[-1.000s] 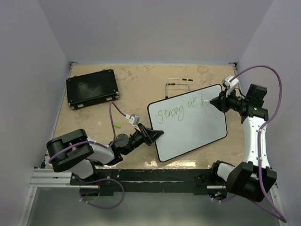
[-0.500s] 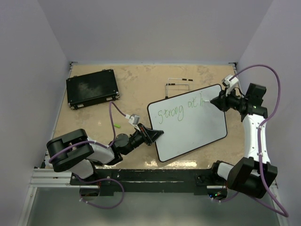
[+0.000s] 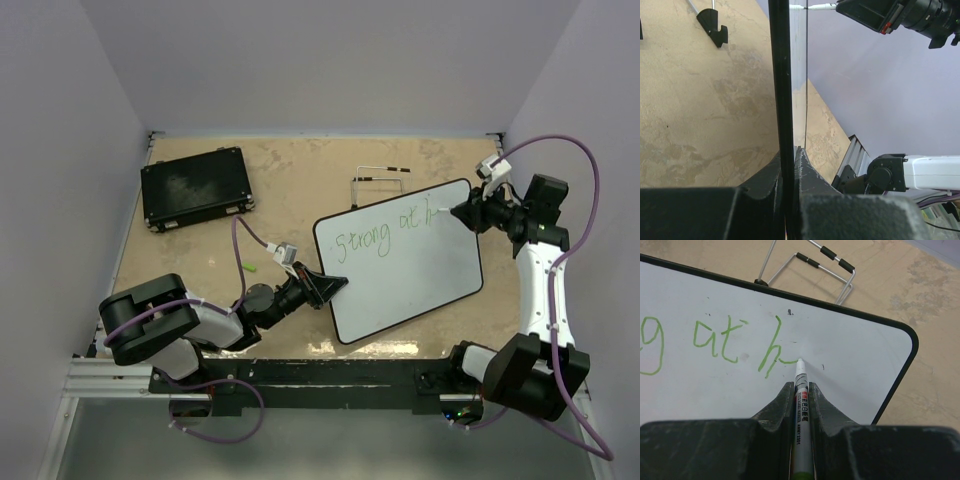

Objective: Write a sentence on the whiteboard

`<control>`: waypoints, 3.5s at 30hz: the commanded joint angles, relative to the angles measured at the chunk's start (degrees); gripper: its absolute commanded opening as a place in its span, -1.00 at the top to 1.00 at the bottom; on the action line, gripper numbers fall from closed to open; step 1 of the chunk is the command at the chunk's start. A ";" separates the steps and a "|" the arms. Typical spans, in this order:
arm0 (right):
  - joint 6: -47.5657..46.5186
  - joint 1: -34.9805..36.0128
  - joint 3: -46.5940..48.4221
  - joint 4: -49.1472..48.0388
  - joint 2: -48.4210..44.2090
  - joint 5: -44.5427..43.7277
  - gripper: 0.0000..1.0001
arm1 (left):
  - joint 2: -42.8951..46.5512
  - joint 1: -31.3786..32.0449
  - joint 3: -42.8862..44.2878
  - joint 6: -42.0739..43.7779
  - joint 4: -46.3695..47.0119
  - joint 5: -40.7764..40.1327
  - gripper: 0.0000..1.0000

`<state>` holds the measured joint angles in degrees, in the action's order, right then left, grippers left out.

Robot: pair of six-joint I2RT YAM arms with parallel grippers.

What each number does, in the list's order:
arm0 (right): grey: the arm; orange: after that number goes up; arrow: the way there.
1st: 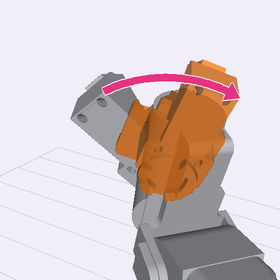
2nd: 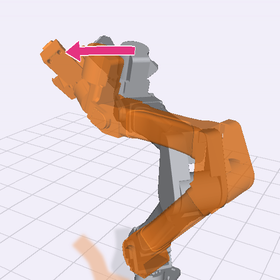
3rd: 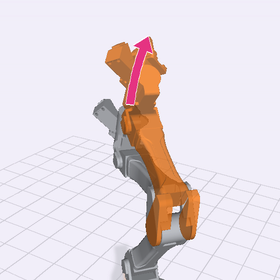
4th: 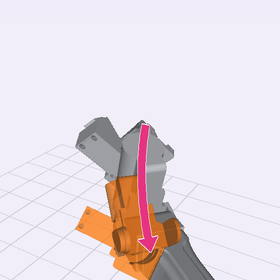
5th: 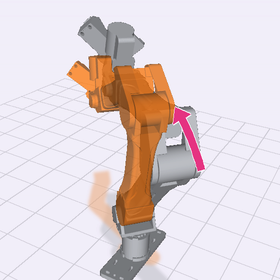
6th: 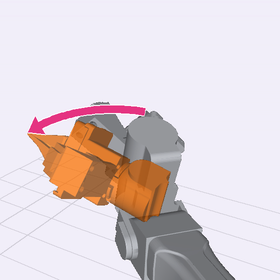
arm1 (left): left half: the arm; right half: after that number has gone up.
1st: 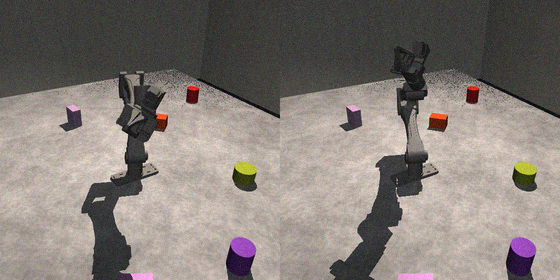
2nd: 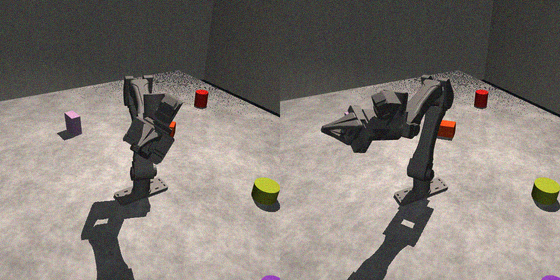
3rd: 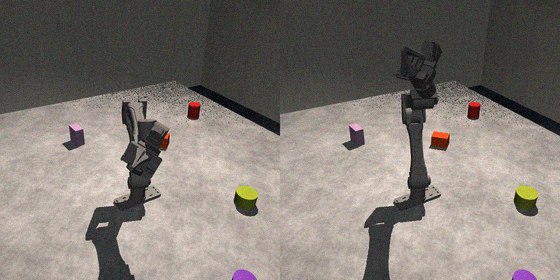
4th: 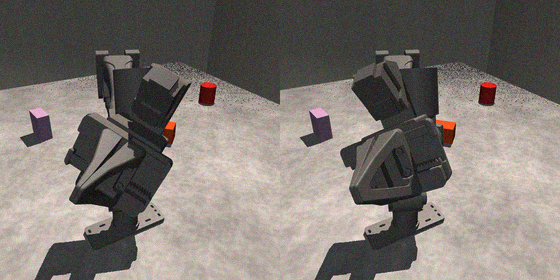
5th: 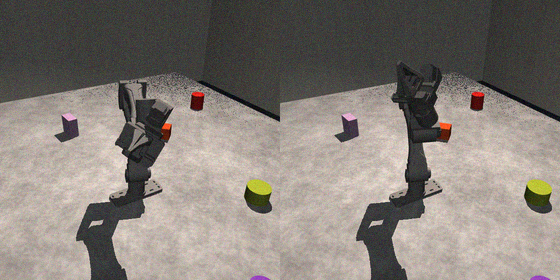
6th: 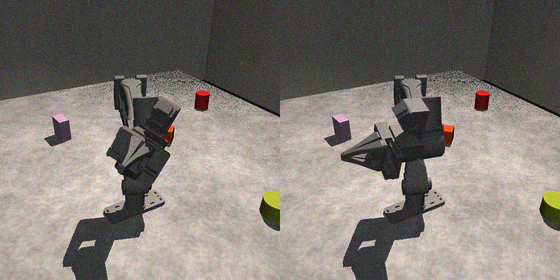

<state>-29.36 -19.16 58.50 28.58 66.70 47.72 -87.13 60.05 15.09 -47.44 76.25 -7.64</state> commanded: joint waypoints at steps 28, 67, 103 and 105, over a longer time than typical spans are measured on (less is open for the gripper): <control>-7.90 -0.09 1.53 8.25 -0.25 2.11 1.00 | -0.14 0.06 -1.38 7.71 2.85 1.05 1.00; -0.52 -0.27 1.70 -2.04 0.19 -2.90 1.00 | -0.67 -0.02 -1.56 7.63 3.29 1.57 1.00; -4.21 -0.27 1.61 1.92 0.80 -3.34 1.00 | -0.84 0.06 -1.03 7.71 3.03 2.10 1.00; -3.42 -0.27 2.23 1.13 1.07 -3.25 1.00 | -1.02 -0.02 -1.03 7.71 3.29 2.19 1.00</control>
<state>-34.81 -19.55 59.22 32.80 68.12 45.80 -87.42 59.79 14.85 -48.66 76.29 -7.60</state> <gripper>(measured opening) 0.146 0.084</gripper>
